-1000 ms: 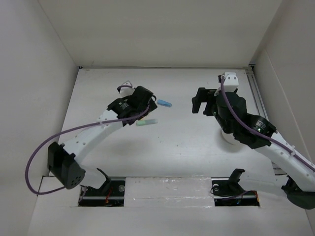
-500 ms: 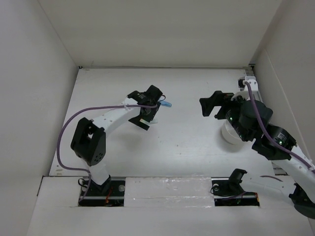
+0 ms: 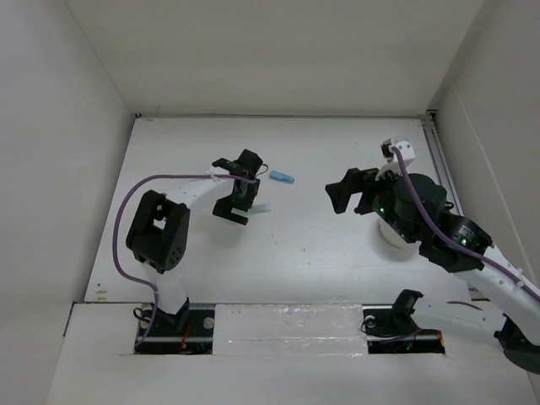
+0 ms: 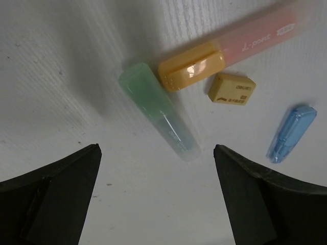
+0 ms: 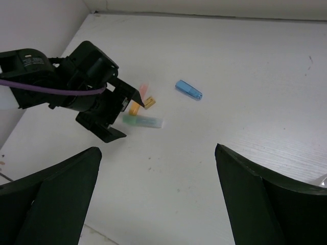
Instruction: Sort the stationery into containers
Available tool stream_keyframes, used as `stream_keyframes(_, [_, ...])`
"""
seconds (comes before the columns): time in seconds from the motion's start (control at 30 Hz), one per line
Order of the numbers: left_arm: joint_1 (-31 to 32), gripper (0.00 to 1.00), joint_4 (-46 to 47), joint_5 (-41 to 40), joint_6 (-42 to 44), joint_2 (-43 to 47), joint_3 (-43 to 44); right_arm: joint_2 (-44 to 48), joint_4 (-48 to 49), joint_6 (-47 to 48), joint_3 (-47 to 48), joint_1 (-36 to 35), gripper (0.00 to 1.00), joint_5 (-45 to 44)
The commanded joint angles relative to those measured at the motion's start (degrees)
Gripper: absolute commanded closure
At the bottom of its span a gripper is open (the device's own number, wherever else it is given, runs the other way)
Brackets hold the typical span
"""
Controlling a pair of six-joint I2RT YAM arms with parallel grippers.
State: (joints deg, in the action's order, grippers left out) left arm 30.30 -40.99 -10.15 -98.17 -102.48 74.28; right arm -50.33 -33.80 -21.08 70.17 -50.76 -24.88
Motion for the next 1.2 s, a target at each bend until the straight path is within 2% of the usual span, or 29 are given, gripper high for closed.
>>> stream_keyframes(0.0, [-0.6, 0.11, -2.43, -0.93, -3.26, -1.85, 2.0, 0.49, 3.39, 0.95, 0.67, -0.65, 0.01, 1.68])
stream_keyframes(0.13, [-0.6, 0.19, -2.95, -1.53, -4.3, -2.47, 1.22, 1.11, 4.09, 0.95, -0.03, -0.65, 0.01, 2.21])
stream_keyframes(0.33, [-2.62, 0.24, -0.94, -2.15, -4.31, -1.94, -1.24, 1.11, 4.71, 0.95, -1.08, -0.65, 0.01, 2.74])
stream_keyframes(0.5, [-3.23, 0.27, -0.4, 0.39, -3.69, -4.3, -1.86, 1.63, 4.71, 0.95, -1.09, -1.18, 0.01, 2.74])
stream_keyframes(0.73, [-3.23, 0.48, -1.02, 0.4, -2.12, -6.07, -1.68, 3.47, 5.33, 0.95, -2.23, -1.18, 0.01, 2.74])
stream_keyframes(0.9, [-3.23, 0.57, -3.74, 0.4, -1.59, -7.74, 0.34, 4.01, 5.33, 0.95, -2.23, -1.18, 0.01, 2.12])
stream_keyframes(1.07, [-3.23, 0.58, -3.74, 0.4, -1.06, -8.97, 0.87, 4.53, 5.33, 0.95, -2.23, -1.18, 0.01, 2.12])
stream_keyframes(1.17, [-2.18, 0.7, -2.61, 1.01, 0.26, -10.11, 1.47, 4.53, 5.33, 1.48, -2.75, -1.18, 0.01, 2.12])
